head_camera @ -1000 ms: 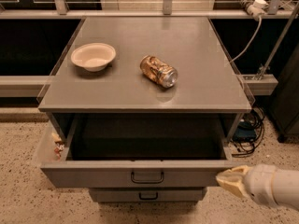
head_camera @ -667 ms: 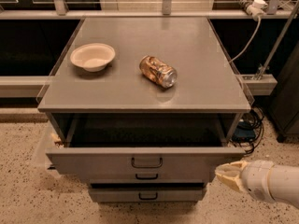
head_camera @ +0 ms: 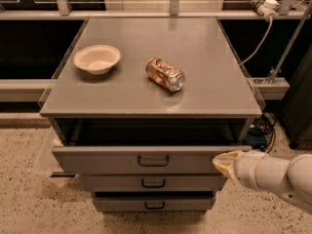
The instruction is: Close top drawer
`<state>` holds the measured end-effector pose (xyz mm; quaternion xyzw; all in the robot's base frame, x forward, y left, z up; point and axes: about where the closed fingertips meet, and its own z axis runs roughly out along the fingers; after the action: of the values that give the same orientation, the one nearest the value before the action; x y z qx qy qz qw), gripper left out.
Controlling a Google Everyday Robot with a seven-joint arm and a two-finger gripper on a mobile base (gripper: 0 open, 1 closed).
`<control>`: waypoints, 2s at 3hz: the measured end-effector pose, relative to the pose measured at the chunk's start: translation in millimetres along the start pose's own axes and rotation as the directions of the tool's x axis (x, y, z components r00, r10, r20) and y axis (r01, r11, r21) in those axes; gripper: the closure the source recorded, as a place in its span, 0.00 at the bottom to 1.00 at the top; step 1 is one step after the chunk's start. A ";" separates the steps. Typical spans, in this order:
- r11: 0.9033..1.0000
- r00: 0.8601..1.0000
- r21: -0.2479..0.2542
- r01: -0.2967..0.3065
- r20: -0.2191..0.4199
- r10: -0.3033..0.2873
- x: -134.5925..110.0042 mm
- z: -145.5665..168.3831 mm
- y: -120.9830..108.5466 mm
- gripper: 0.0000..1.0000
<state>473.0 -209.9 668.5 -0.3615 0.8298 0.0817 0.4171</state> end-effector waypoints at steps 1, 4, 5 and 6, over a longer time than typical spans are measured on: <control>1.000 1.000 0.001 0.000 0.000 0.000 -0.2 0.0 0.7 1.00; 0.993 0.999 0.121 0.005 0.032 -0.009 -22.8 24.8 -27.1 1.00; 0.994 1.000 0.105 0.010 0.026 -0.013 -20.6 23.3 -24.1 1.00; 0.994 0.993 0.069 -0.090 -0.067 0.094 32.7 -38.5 -4.9 1.00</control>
Offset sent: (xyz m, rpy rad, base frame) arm 0.0964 -0.0048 0.0145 -0.0806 -0.2179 -0.2140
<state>439.1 -247.7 669.4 -0.3115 0.8620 0.0608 0.3954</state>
